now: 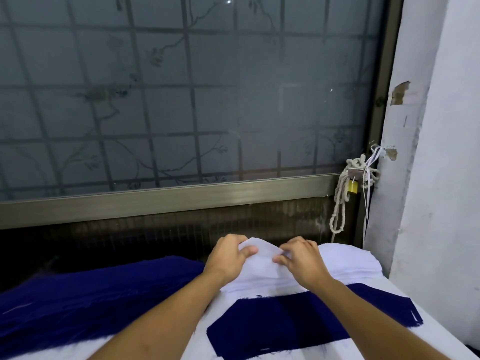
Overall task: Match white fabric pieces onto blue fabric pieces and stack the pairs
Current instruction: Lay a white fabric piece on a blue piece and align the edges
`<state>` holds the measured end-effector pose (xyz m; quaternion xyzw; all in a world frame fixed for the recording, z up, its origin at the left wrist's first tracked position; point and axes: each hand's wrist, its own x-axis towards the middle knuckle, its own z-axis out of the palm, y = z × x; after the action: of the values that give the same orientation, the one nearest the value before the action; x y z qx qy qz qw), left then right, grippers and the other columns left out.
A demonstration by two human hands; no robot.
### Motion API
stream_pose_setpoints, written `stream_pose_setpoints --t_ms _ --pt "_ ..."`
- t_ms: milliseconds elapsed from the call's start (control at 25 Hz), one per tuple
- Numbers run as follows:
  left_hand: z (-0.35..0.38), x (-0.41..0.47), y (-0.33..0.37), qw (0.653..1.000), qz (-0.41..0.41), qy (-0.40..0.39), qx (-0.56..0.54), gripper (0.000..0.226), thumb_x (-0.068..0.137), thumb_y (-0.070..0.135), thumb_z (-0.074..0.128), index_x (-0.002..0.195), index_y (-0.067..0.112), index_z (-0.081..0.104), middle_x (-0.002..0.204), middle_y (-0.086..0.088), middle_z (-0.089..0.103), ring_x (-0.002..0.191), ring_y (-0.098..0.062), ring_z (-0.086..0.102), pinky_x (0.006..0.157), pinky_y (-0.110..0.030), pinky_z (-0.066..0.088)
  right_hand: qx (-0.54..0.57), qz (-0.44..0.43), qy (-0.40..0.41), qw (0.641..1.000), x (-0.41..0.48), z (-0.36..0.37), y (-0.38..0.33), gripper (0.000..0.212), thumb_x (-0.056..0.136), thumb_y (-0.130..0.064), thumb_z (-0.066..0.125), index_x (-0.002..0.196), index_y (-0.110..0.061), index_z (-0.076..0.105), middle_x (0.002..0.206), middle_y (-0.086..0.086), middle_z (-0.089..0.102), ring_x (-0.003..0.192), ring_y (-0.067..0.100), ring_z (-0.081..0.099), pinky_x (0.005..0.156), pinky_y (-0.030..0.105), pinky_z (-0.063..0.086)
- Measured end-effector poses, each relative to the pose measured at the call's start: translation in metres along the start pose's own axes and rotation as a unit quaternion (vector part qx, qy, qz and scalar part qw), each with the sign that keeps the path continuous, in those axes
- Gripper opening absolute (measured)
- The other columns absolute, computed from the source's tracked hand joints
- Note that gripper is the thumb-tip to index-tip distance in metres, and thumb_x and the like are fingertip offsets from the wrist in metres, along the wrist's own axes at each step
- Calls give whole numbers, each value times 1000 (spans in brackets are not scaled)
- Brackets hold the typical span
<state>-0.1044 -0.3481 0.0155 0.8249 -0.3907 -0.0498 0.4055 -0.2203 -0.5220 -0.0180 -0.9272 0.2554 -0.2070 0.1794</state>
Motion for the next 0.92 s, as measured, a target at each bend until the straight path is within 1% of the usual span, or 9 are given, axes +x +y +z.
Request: stream_pose_setpoints --t_ms 120,240,320,440,600,680,760,840,920 --pt "-26 -15 4 999 -6 26 -22 31 96 32 67 67 23 62 66 5 65 62 -15 58 61 -36 48 0 -5 4 1000 -7 -18 -5 14 93 -44 67 98 -34 75 112 -9 57 122 22 45 97 30 32" --pt "-59 -34 8 996 -1 79 -34 29 93 32 69 70 15 64 66 -3 64 61 -13 53 60 -33 45 4 -20 15 1000 -17 -37 -16 13 92 -43 68 96 -32 75 102 -13 55 117 19 47 97 32 31" --pt "-85 -48 11 993 3 116 -34 28 93 31 69 76 9 67 72 -9 68 64 -15 54 62 -34 45 -4 -37 12 999 -26 -51 -23 11 92 -42 69 90 -33 75 97 -15 63 111 13 52 102 35 31" --pt "-125 -72 8 987 -2 155 -33 25 93 30 69 73 16 68 67 0 65 62 -13 53 59 -30 41 -10 -48 8 999 -43 -71 -31 14 93 -42 68 86 -31 73 86 -14 69 97 12 59 104 41 33" --pt "-174 -111 -8 981 -35 187 -28 37 95 29 66 64 13 57 59 0 50 59 -18 42 58 -33 33 3 -28 -10 1000 -72 -84 -48 14 94 -41 66 84 -32 64 82 -14 62 102 20 61 101 42 34" --pt "-193 -130 -20 978 -51 200 -24 41 96 29 66 61 12 50 58 0 44 59 -18 40 58 -33 31 39 -22 -25 999 -84 -83 -58 10 95 -36 67 93 -28 72 92 -10 70 102 19 63 98 39 41" --pt "-207 -155 -32 975 -68 210 -18 40 94 32 69 63 10 56 58 0 49 59 -18 45 57 -31 34 79 -18 -36 996 -100 -76 -69 11 95 -31 68 99 -24 76 98 -6 73 95 14 65 91 35 50" --pt "-216 -180 -44 970 -91 224 -23 34 90 36 75 63 20 61 58 1 55 58 -17 53 51 -26 42 123 -5 -49 991 -117 -67 -78 10 94 -25 69 96 -19 77 94 -4 73 90 15 65 87 36 53" --pt "-220 -204 -58 963 -134 233 -25 30 88 38 77 69 22 60 61 -4 59 51 -17 56 43 -22 45 161 2 -67 985 -134 -58 -85 18 95 -23 69 82 -11 75 82 -3 71 80 17 64 78 38 51"
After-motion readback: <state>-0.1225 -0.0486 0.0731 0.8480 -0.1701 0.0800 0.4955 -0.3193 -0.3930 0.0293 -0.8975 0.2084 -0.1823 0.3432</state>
